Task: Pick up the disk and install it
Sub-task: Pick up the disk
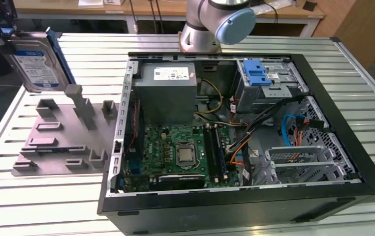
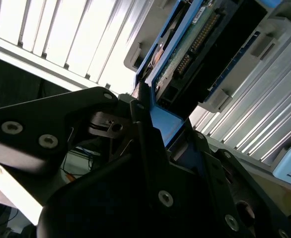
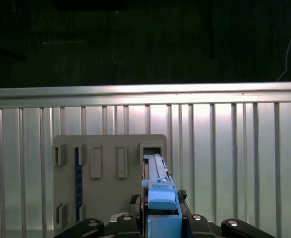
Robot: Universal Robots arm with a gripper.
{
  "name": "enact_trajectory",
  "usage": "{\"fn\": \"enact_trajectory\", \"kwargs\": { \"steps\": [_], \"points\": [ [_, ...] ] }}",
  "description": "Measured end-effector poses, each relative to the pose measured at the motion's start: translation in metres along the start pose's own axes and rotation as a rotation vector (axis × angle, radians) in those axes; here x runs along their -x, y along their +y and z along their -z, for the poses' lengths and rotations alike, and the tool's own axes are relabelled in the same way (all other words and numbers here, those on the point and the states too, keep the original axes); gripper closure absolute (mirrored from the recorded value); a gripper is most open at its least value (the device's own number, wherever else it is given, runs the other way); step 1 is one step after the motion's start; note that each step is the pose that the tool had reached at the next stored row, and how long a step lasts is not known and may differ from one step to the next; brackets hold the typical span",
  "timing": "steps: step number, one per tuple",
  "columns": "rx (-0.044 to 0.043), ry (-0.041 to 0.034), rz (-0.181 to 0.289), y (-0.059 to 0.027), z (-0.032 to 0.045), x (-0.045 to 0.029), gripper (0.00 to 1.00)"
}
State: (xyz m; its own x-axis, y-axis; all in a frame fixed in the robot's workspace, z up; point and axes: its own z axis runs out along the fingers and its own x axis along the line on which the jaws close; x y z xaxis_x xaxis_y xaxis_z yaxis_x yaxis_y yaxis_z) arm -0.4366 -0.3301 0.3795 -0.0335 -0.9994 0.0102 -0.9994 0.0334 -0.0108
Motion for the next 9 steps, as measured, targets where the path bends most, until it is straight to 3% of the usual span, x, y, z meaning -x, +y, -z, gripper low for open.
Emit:
{"fn": "enact_trajectory", "kwargs": {
  "steps": [9],
  "points": [
    [0.0,0.0,0.0,-0.0001,0.0107,-0.0001,0.64]
  ]
}}
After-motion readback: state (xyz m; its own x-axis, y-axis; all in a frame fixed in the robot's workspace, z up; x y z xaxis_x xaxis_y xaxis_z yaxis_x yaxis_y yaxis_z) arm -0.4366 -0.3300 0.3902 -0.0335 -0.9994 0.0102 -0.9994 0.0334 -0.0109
